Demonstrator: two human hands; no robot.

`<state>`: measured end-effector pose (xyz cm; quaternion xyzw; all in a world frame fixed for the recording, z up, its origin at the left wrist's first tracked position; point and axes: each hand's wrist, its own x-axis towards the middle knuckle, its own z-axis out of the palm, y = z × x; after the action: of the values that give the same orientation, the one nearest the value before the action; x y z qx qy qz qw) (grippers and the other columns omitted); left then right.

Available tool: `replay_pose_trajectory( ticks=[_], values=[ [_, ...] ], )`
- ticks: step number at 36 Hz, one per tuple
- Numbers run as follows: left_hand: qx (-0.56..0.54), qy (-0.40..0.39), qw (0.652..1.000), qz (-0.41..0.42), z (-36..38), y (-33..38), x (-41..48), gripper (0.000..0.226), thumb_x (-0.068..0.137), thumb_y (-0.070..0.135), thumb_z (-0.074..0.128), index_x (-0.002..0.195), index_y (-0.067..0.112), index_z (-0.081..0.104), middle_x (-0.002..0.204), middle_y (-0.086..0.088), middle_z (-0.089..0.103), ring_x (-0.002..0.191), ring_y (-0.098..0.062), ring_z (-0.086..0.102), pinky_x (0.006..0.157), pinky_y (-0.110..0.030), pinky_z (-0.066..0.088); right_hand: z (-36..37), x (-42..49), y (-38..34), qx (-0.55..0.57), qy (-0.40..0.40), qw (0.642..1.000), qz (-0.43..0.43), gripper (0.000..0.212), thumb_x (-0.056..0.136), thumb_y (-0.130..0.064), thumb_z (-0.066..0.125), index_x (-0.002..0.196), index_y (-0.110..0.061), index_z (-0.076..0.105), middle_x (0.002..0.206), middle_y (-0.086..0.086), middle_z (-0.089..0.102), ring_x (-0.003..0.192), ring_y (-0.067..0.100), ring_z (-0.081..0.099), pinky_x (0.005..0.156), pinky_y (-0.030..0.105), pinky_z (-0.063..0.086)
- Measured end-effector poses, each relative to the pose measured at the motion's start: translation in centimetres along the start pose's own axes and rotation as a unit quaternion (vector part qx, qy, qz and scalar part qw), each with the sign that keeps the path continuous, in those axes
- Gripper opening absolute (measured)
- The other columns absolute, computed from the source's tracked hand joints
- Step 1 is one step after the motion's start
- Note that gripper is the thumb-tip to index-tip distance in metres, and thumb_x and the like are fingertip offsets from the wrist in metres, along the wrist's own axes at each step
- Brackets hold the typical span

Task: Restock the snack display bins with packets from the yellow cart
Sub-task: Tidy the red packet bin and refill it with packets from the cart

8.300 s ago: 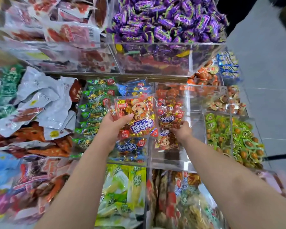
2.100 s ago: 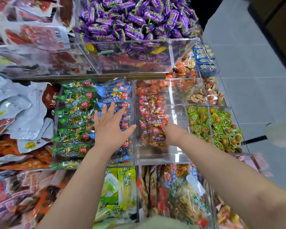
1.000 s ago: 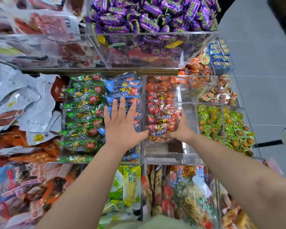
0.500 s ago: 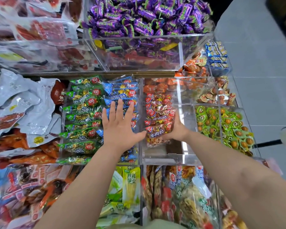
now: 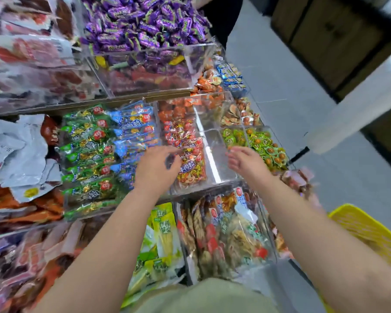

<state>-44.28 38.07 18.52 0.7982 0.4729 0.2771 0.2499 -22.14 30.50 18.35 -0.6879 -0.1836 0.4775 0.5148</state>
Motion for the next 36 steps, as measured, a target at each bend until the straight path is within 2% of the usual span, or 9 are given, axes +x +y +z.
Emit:
replay_pose_trajectory(
  ticks=[3,6,9,12,16,23,27,31,36],
  values=[
    [-0.130,-0.080,0.988,-0.007,1.4,1.4,-3.2,0.030,0.080,0.036,0.053,0.092,0.019,0.075,0.086,0.002,0.072,0.079,-0.018,0.063,0.075,-0.028,0.049,-0.9,-3.2,3.0,0.036,0.072,0.997,0.007,0.012,0.089,-0.002,0.055,0.098,-0.009,0.061,0.076,0.003,0.061,0.061,0.009,0.057,0.061,0.022,0.049],
    [-0.184,-0.196,0.962,-0.041,3.5,1.7,-6.5,0.013,0.083,0.027,0.062,0.088,0.019,0.071,0.081,0.002,0.068,0.076,-0.018,0.061,0.073,-0.024,0.046,-1.8,-6.7,7.9,0.084,0.129,0.987,0.050,0.008,0.090,-0.007,0.056,0.087,-0.013,0.062,0.071,0.002,0.060,0.060,0.010,0.056,0.056,0.020,0.044],
    [-0.153,-0.335,0.925,-0.087,5.6,1.0,-10.1,0.007,0.089,0.018,0.064,0.091,0.023,0.068,0.082,0.005,0.065,0.080,-0.014,0.058,0.067,-0.020,0.041,-2.8,-10.6,13.7,0.097,0.186,0.972,0.108,0.014,0.092,-0.012,0.054,0.080,-0.017,0.059,0.063,-0.003,0.060,0.053,0.007,0.056,0.056,0.022,0.043],
    [-0.095,-0.455,0.875,-0.134,7.1,-0.2,-13.7,0.010,0.092,0.019,0.060,0.098,0.017,0.068,0.091,0.002,0.063,0.084,-0.012,0.056,0.066,-0.019,0.039,-3.5,-15.1,19.8,0.118,0.219,0.952,0.176,0.019,0.095,-0.013,0.049,0.077,-0.016,0.054,0.049,-0.005,0.051,0.040,0.005,0.044,0.043,0.018,0.032],
    [-0.038,-0.552,0.803,-0.219,8.6,-1.7,-18.2,0.025,0.099,0.012,0.046,0.074,0.015,0.049,0.075,-0.011,0.053,0.057,-0.016,0.047,0.046,-0.022,0.036,-4.1,-22.5,27.4,0.151,0.258,0.911,0.286,0.027,0.095,-0.014,0.044,0.069,-0.017,0.046,0.061,0.001,0.044,0.051,0.010,0.039,0.050,0.021,0.028],
    [0.061,-0.585,0.737,-0.332,11.3,-3.1,-24.5,0.015,0.096,0.017,0.048,0.082,0.011,0.051,0.073,-0.008,0.054,0.058,-0.019,0.045,0.054,-0.024,0.033,-4.6,-35.3,37.5,0.211,0.318,0.836,0.394,0.021,0.094,-0.015,0.047,0.074,-0.011,0.051,0.066,0.006,0.050,0.053,0.015,0.046,0.050,0.020,0.030],
    [0.125,-0.616,0.721,-0.291,13.1,-1.7,-26.8,0.015,0.095,0.020,0.051,0.086,0.008,0.055,0.082,-0.011,0.058,0.070,-0.022,0.050,0.064,-0.027,0.040,-5.1,-40.8,40.9,0.241,0.355,0.806,0.408,0.031,0.094,-0.008,0.043,0.064,-0.011,0.042,0.052,0.007,0.037,0.035,0.013,0.032,0.036,0.017,0.020],
    [0.156,-0.639,0.714,-0.240,15.3,1.0,-28.9,0.021,0.096,0.018,0.050,0.076,0.012,0.051,0.071,-0.007,0.052,0.057,-0.017,0.041,0.055,-0.024,0.029,-7.6,-44.3,42.5,0.283,0.375,0.778,0.417,0.030,0.093,-0.008,0.045,0.064,-0.013,0.041,0.057,0.006,0.038,0.046,0.016,0.033,0.045,0.019,0.023],
    [0.135,-0.642,0.730,-0.191,18.3,5.5,-31.7,0.028,0.098,0.011,0.047,0.070,0.014,0.044,0.066,-0.008,0.044,0.053,-0.018,0.039,0.050,-0.021,0.028,-12.8,-46.7,43.5,0.347,0.382,0.757,0.401,0.018,0.095,-0.013,0.047,0.077,-0.015,0.047,0.064,0.004,0.046,0.052,0.014,0.042,0.045,0.017,0.030]
  ],
)
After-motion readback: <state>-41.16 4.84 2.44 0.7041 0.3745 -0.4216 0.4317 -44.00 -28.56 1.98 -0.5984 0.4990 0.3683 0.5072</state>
